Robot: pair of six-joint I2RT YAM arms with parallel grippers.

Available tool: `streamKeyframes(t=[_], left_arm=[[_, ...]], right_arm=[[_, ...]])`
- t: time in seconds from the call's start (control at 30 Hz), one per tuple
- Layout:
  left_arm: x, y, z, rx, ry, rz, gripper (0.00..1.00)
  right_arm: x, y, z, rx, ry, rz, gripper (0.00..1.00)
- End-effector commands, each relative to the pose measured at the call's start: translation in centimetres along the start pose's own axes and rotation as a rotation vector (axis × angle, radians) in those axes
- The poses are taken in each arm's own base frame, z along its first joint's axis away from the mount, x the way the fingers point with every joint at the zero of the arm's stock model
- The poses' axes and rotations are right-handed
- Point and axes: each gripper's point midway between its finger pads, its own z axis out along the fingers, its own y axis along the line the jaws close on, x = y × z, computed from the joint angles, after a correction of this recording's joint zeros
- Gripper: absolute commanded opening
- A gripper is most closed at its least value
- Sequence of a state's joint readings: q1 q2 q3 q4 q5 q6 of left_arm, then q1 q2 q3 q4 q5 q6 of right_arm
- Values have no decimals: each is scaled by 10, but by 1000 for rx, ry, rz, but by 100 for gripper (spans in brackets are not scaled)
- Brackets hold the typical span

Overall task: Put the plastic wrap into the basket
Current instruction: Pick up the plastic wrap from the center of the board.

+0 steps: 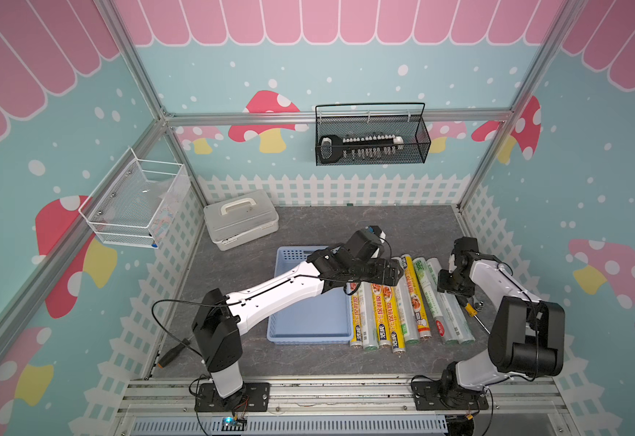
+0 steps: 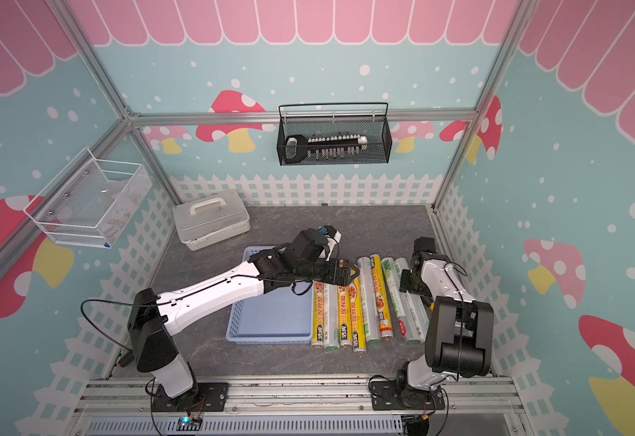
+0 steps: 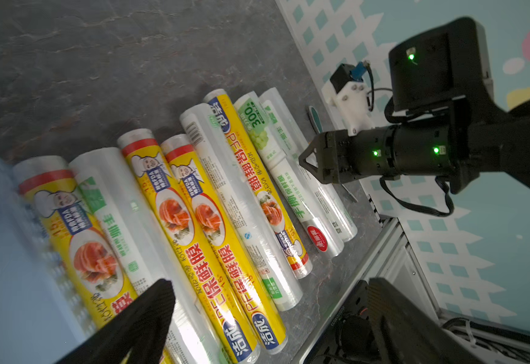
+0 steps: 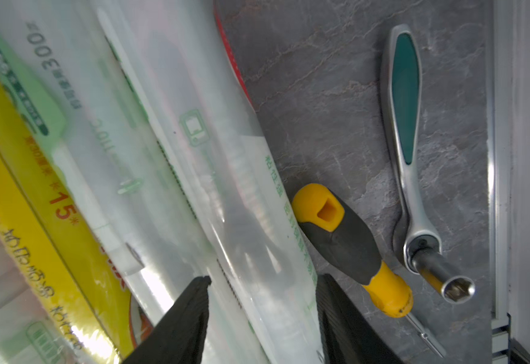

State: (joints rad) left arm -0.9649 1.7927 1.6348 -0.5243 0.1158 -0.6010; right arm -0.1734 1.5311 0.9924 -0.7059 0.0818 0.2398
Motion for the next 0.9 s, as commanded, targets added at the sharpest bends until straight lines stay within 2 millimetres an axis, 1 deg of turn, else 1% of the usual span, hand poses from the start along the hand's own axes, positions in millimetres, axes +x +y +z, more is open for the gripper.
streamKeyframes(t=[0.0,0.17,0.27,0.33,0.4,0.47,0.6,0.7,0.87], left_arm=[[15,-3,22,-36,74,103,98],[22,-25,60,17,121,139,99],[29,-38,78,60,158,135,99],[32,-42,87,75,175,123,99],[33,-42,91,78,182,114,99],[34,-40,94,70,181,112,99],[32,-39,96,60,174,111,99],[31,-39,99,61,178,107,99],[31,-37,103,54,183,102,99]], right_arm=[[-5,-4,3,16,3,-22,57],[1,8,15,-45,43,-38,57],[3,14,16,-77,48,-45,57],[6,18,15,-107,50,-37,55],[10,24,13,-141,48,-24,54],[17,25,12,-153,53,-9,55],[22,19,17,-118,49,2,57],[19,18,23,-104,69,-22,57],[11,25,26,-142,83,-39,55]])
